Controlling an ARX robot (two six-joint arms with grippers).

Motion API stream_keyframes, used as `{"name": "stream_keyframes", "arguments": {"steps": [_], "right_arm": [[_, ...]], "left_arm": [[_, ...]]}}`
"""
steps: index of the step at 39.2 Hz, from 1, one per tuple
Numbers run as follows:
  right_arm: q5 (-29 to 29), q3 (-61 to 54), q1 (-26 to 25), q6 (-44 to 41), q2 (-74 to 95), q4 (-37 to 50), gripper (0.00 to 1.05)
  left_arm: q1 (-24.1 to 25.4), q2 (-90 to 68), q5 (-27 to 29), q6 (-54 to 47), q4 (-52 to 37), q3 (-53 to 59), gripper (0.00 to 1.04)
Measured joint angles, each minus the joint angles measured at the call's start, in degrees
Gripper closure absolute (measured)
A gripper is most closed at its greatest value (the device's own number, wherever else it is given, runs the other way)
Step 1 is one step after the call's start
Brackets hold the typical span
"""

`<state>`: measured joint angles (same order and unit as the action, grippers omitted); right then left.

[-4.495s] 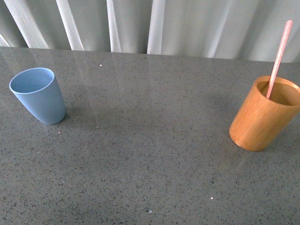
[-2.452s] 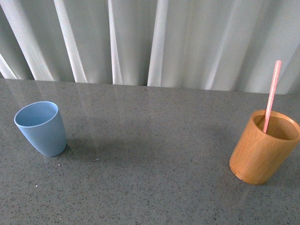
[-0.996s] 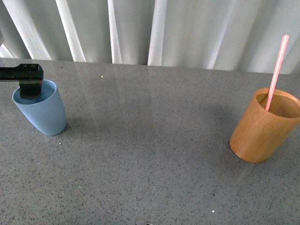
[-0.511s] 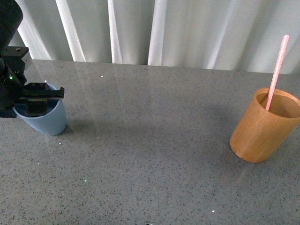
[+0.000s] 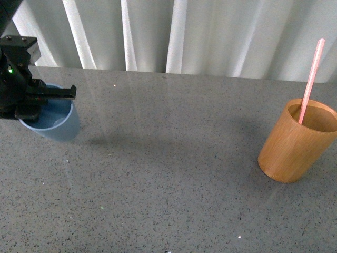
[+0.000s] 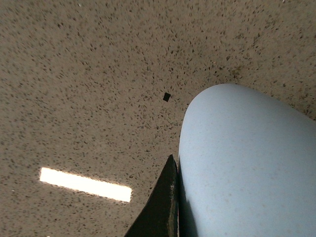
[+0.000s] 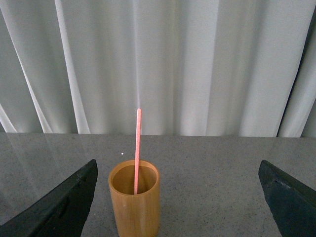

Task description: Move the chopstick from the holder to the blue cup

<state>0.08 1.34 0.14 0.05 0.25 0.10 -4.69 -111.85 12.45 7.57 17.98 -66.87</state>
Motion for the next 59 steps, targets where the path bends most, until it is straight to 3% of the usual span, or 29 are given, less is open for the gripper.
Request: {"name": "stream_keyframes", "arguments": {"steps": [7,14,26,29,35,59], "right_arm": [[0.00,0.00,0.00,0.00,0.00,0.00,0.10],[0.00,-0.02,0.00,0.00,0.00,0.00,0.10],[0.00,-0.02,0.00,0.00,0.00,0.00,0.10],[0.00,0.00,0.00,0.00,0.00,-0.02,0.10],[0.00,0.00,0.00,0.00,0.00,0.00,0.10],[0.00,-0.02,0.00,0.00,0.00,0.00,0.10]], "left_arm": [[-1.27,4.70,0.46,-3.67,2.05,-0.11,1.01],[-5.75,8.28,-0.61,-8.15,5.38,-0.04,1.01],[-19.04,10.23,-5.88,-7.41,10.16,-0.61,1.01],[-23.50,9.11,-5.95,-6.03,9.57,-1.38,1.01],[-27.71,5.31,-5.01,-4.28,7.78,-3.45,1.01],[-30.29,-9.22,-1.99,-4.28,6.34,-9.64,1.01]]}}
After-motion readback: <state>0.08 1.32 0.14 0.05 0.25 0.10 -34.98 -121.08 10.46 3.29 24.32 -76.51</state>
